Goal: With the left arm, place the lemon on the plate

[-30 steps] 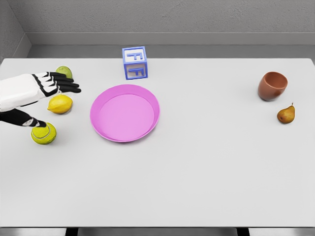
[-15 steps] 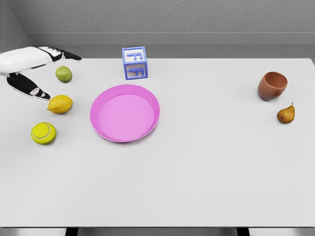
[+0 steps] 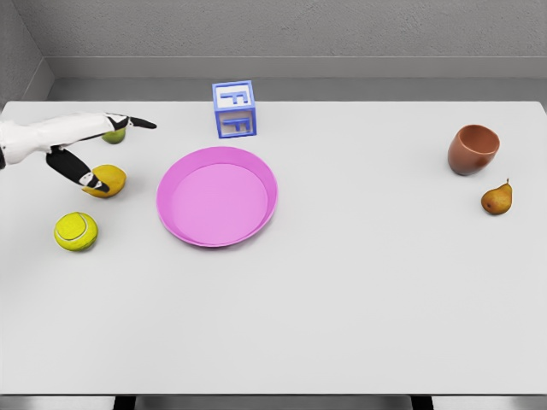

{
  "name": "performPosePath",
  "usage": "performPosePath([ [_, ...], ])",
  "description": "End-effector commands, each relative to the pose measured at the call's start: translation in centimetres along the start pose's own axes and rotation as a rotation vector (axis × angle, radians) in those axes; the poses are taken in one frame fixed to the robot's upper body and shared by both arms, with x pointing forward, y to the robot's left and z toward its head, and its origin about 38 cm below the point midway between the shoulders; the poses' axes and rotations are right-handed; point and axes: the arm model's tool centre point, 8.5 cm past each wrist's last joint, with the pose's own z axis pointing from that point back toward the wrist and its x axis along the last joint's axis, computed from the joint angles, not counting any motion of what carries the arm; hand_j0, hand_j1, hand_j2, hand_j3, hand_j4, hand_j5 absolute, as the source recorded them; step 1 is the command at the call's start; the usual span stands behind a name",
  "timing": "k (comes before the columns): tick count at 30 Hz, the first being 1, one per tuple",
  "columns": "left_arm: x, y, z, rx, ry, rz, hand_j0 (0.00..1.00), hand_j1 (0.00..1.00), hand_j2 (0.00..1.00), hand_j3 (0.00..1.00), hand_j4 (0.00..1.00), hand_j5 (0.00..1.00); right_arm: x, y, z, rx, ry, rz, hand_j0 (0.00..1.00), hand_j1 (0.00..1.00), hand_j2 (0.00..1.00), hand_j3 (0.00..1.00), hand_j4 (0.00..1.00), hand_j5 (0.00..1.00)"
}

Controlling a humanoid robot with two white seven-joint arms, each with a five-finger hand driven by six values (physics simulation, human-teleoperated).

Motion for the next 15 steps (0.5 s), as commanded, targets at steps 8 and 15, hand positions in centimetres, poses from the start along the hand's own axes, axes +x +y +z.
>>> performPosePath([
  [8, -0.9, -1.3, -0.7, -0.008, 0.011, 0.048, 1.00, 1.00, 1.00, 1.00, 1.00, 1.00, 0.0, 0.0, 0.0, 0.000, 0.000, -0.001, 1.00, 1.00, 1.00, 1.00, 1.00, 1.00],
  [15, -2.9, -1.7, 0.0, -0.005, 0.065, 0.084, 1.00, 1.00, 1.00, 1.00, 1.00, 1.00, 0.0, 0.0, 0.0, 0.000, 0.000, -0.001, 1.00, 1.00, 1.00, 1.00, 1.00, 1.00],
])
